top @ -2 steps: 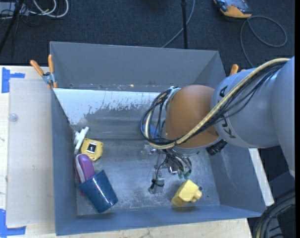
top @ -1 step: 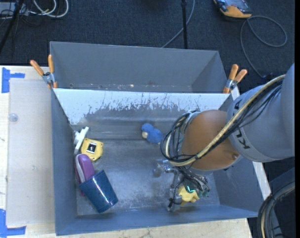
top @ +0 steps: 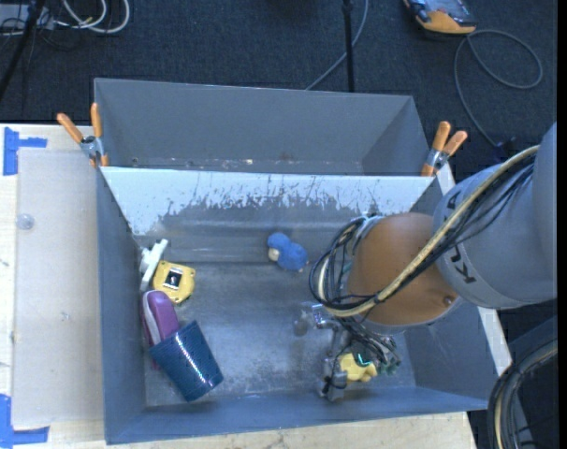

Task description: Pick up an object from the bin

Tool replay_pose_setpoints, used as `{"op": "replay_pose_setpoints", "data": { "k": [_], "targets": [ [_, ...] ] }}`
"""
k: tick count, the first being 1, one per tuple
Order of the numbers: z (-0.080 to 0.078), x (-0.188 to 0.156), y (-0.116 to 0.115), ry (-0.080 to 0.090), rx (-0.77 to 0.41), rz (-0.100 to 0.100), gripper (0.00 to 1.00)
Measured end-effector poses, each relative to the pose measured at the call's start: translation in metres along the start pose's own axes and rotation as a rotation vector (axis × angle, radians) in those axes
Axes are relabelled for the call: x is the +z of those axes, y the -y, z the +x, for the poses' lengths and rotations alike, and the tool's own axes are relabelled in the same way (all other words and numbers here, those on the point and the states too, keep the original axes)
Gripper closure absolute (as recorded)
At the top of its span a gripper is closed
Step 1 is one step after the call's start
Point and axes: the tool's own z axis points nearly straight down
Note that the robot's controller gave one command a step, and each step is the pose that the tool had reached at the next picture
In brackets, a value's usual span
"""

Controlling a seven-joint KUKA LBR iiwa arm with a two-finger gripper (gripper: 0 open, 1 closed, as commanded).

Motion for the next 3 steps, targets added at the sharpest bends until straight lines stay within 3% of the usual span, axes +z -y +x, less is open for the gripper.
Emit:
{"op": "replay_pose_setpoints", "data": {
  "k": [1,2,3],
  "targets": [
    [-0.001,-0.004,0.021,-0.006,-0.067,-0.003,0.00],
    [-0.002,-0.002,0.056,-0.004,-0.189,-0.002,0.00],
    [-0.004,-0.003,0.088,-0.006,0.011,-0.004,1.00]
  ]
}}
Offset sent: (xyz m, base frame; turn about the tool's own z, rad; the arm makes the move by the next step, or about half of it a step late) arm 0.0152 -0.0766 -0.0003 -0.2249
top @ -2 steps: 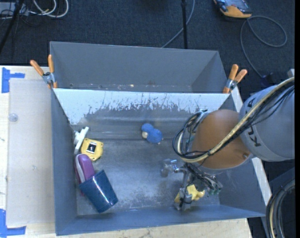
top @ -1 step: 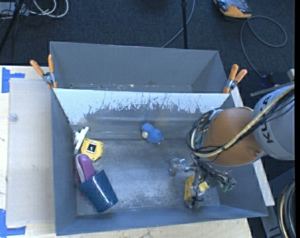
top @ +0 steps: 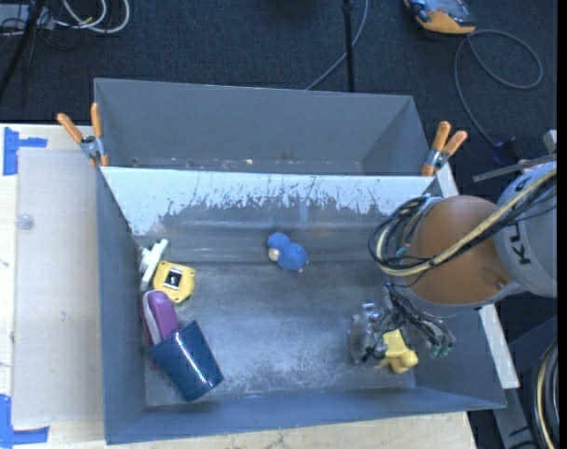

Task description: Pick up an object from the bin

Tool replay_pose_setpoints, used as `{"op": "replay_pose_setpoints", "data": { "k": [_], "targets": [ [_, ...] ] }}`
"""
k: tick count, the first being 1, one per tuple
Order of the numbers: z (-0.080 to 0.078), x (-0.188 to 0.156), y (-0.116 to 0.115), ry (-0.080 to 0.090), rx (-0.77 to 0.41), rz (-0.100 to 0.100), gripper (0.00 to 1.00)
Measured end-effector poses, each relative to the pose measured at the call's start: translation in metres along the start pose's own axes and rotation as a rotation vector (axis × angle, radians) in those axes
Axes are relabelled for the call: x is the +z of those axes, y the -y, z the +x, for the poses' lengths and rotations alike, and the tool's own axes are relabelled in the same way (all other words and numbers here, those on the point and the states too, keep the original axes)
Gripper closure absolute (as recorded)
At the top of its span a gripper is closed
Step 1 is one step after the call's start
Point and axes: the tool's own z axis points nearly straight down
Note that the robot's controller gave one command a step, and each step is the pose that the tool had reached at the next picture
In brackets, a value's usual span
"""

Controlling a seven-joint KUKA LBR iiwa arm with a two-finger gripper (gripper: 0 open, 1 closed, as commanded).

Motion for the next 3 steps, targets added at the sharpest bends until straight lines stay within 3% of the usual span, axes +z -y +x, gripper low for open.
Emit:
{"op": "replay_pose_setpoints", "data": {
  "k": [1,2,3],
  "targets": [
    [0.000,0.000,0.000,0.000,0.001,0.000,1.00],
    [0.000,-0.035,-0.003,-0.010,-0.001,-0.003,1.00],
    [0.003,-0.034,0.069,0.004,-0.022,0.001,0.00]
  ]
}}
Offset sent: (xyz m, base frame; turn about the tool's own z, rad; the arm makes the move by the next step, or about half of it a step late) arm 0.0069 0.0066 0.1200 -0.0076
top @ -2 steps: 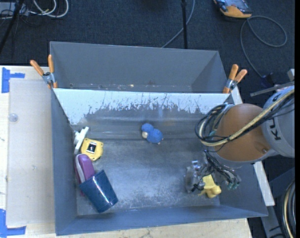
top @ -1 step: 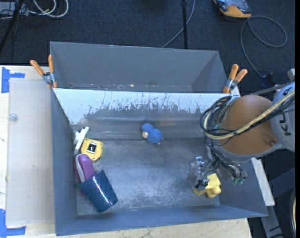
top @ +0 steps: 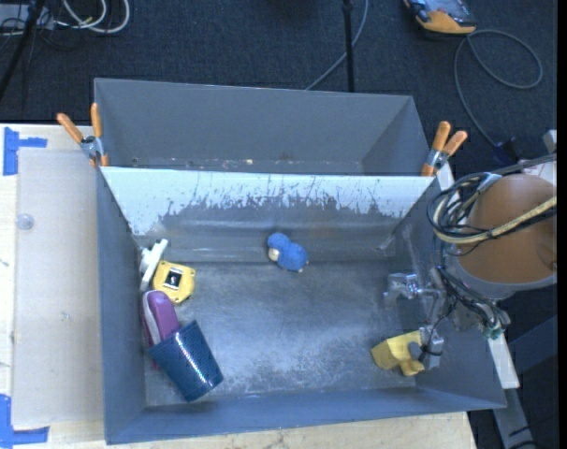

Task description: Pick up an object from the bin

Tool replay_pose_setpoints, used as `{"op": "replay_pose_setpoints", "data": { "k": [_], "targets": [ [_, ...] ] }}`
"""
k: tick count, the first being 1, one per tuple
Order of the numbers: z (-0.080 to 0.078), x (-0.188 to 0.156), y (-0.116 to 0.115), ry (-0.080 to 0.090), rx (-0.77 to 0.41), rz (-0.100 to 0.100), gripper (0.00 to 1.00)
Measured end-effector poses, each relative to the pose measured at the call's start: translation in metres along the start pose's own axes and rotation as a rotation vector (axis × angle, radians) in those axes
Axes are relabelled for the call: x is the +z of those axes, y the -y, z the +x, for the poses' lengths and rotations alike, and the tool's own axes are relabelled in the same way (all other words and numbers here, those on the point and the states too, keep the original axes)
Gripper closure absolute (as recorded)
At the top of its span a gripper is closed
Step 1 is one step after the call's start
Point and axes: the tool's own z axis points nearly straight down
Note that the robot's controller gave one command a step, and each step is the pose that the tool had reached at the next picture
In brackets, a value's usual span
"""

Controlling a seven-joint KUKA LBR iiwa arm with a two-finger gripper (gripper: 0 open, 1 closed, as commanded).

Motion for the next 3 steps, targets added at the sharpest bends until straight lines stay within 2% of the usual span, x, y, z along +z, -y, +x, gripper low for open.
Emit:
{"op": "replay_pose_setpoints", "data": {
  "k": [1,2,3],
  "targets": [
    [0.000,0.000,0.000,0.000,0.001,0.000,0.00],
    [0.032,0.024,0.008,-0.014,-0.119,-0.008,1.00],
    [0.029,0.024,0.009,0.000,-0.117,-0.003,1.00]
  ]
}}
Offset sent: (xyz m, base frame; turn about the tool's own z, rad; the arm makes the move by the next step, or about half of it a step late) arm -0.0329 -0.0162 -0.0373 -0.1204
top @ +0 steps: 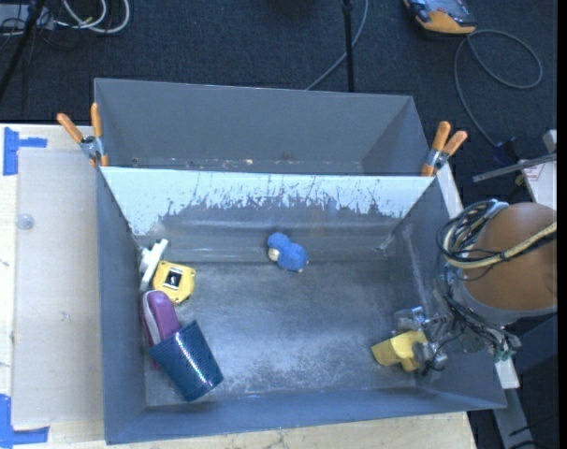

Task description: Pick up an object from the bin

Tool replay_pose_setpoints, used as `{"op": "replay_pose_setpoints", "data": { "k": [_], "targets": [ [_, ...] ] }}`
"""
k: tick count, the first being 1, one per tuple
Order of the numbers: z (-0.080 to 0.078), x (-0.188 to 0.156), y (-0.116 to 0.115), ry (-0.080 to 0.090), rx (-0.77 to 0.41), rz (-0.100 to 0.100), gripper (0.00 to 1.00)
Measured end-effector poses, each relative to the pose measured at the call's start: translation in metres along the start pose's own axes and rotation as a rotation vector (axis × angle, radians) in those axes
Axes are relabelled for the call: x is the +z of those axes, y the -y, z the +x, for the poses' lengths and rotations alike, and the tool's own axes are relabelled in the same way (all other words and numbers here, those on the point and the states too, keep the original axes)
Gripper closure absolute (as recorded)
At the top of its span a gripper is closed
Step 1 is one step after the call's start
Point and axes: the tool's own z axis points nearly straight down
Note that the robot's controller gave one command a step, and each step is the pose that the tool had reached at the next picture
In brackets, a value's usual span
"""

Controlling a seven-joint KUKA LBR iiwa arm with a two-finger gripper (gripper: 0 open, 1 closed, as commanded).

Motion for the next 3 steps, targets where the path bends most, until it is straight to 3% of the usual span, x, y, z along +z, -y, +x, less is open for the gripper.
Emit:
{"op": "replay_pose_setpoints", "data": {
  "k": [3],
  "targets": [
    [0.0003,0.0002,0.0000,-0.001,0.003,-0.001,1.00]
  ]
}}
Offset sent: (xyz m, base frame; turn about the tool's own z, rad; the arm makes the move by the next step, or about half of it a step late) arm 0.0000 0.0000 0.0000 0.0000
